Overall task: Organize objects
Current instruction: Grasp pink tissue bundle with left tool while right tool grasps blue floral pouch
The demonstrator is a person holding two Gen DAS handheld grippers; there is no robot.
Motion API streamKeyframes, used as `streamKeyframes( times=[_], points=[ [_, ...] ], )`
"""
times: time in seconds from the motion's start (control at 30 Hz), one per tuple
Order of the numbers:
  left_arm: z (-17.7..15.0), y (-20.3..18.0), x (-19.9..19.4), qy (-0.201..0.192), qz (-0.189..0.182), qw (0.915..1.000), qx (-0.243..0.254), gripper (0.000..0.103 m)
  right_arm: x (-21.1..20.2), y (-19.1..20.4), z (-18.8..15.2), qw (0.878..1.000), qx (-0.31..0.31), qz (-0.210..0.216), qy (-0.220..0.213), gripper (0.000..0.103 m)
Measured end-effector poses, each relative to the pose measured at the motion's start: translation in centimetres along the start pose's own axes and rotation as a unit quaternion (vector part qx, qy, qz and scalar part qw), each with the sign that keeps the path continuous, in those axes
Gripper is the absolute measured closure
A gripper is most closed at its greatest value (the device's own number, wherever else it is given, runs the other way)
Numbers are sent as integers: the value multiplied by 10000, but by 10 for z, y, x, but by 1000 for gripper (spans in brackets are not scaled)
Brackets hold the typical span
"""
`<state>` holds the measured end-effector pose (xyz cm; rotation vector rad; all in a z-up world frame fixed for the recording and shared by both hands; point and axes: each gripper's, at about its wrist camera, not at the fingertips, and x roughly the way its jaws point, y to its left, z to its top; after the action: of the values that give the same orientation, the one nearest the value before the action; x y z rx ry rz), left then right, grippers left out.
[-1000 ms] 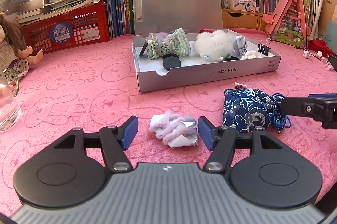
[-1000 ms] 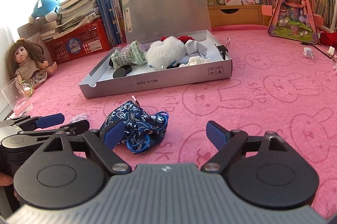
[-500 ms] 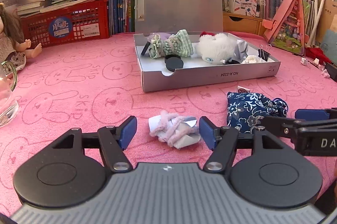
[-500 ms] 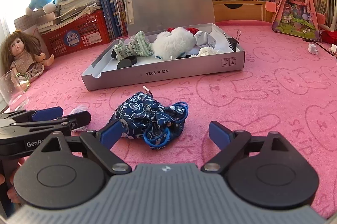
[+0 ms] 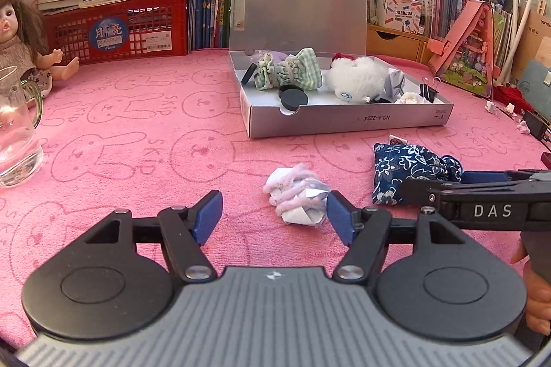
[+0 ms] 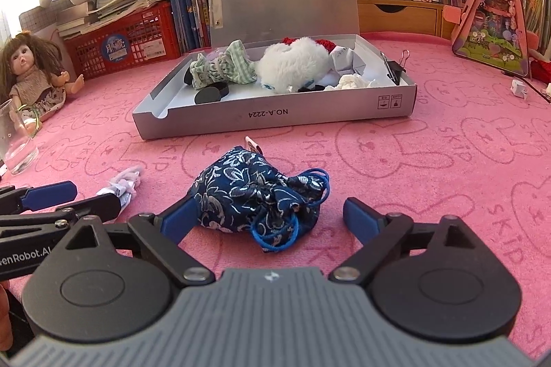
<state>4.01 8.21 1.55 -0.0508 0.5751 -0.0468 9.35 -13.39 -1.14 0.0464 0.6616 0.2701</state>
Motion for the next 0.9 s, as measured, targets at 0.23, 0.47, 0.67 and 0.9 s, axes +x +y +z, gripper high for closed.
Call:
streamKeyframes(
  times=[0.23,0.47,0.67,0.9],
  points=[
    [-10,2,-4,217,327,9989,241,31,-3,2,-6,9987,-493,-79,48,7],
    [-6,-12,10,122,292,9991,282,30,1,-16,-2,9978,-314,-584,6,7],
    [0,-25,22,46,298,9992,275,30,-3,-36,3,9985,-32,-530,-118,7],
    [6,-25,32,-14,293,9993,217,25,-4,-21,12,9982,-465,46,-378,7]
  ],
)
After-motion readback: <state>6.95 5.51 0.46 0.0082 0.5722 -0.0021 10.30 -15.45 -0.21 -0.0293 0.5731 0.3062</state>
